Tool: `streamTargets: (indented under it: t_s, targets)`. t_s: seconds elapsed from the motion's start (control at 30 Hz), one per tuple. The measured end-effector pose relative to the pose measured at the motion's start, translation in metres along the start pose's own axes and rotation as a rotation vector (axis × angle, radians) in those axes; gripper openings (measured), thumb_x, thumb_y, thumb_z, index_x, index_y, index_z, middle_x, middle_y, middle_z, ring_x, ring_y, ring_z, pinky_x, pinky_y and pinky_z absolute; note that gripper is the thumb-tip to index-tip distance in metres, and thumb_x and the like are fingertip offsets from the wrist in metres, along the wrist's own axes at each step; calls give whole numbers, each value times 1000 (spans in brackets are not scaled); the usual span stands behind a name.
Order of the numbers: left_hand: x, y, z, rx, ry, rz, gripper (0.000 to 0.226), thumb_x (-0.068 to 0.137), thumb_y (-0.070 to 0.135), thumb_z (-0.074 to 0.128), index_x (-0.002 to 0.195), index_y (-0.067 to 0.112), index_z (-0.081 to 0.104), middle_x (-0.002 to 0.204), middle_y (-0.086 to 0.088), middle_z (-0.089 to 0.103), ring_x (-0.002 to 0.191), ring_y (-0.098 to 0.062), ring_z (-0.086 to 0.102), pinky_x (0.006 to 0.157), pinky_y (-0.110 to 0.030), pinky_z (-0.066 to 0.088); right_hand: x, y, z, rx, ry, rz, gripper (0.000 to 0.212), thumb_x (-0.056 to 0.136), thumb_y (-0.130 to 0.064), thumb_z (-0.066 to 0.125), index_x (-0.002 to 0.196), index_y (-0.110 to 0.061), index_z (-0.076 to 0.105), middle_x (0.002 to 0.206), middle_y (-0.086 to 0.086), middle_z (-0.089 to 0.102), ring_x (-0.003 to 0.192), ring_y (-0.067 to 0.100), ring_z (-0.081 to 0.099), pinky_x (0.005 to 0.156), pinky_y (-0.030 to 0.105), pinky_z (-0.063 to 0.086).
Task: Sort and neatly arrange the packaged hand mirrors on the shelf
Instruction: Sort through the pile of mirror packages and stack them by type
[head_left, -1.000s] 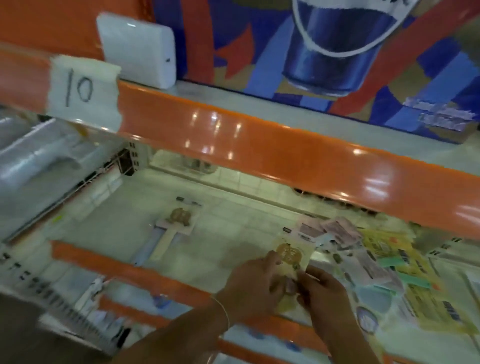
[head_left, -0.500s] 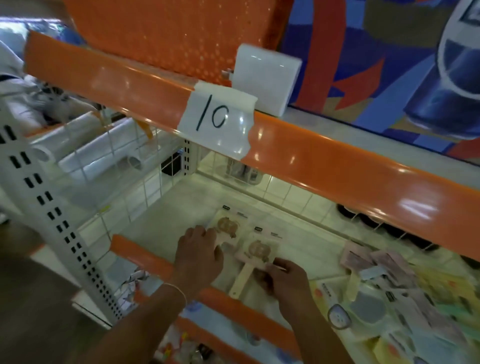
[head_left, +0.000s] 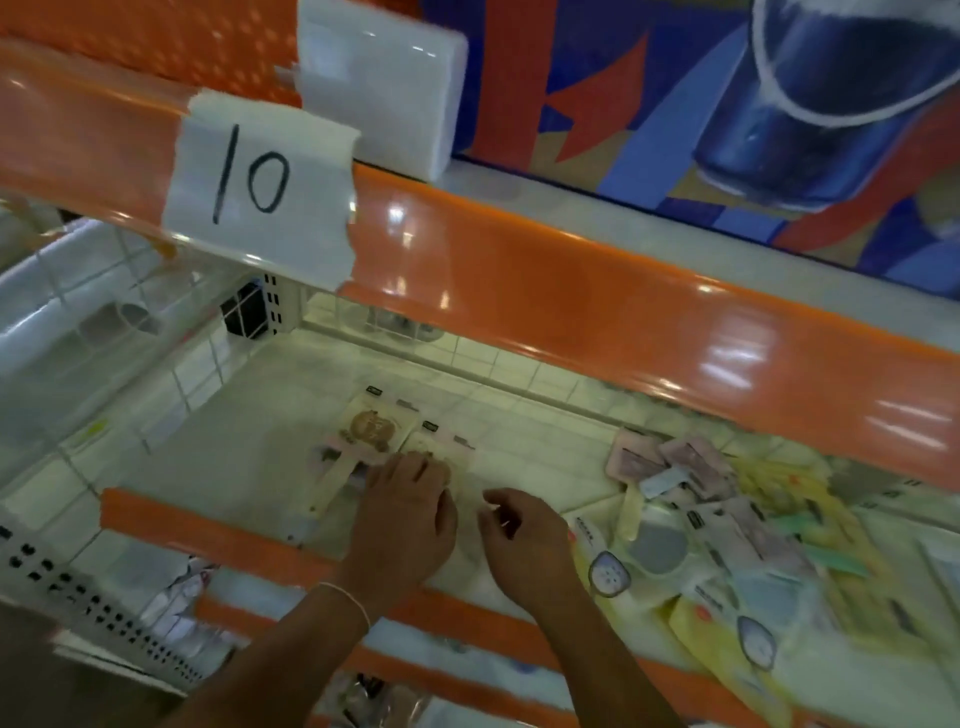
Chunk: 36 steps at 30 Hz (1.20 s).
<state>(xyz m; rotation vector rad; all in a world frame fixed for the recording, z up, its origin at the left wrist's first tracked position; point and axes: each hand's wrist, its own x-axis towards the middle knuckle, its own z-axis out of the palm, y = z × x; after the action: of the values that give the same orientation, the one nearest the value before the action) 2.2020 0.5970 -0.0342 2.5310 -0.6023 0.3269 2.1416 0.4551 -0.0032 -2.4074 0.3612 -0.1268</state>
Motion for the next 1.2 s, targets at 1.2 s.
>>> streamTargets:
  t_s: [1.2]
  targets:
    - [60, 293, 116, -140, -475, 118, 55, 85, 47, 63, 131, 23, 47, 126, 2, 55, 113, -17, 54, 78, -25, 43, -43, 236, -191, 1061, 306, 645, 19, 92, -6, 59, 105, 7, 56, 69, 18, 65, 60, 25, 61, 61, 36, 56]
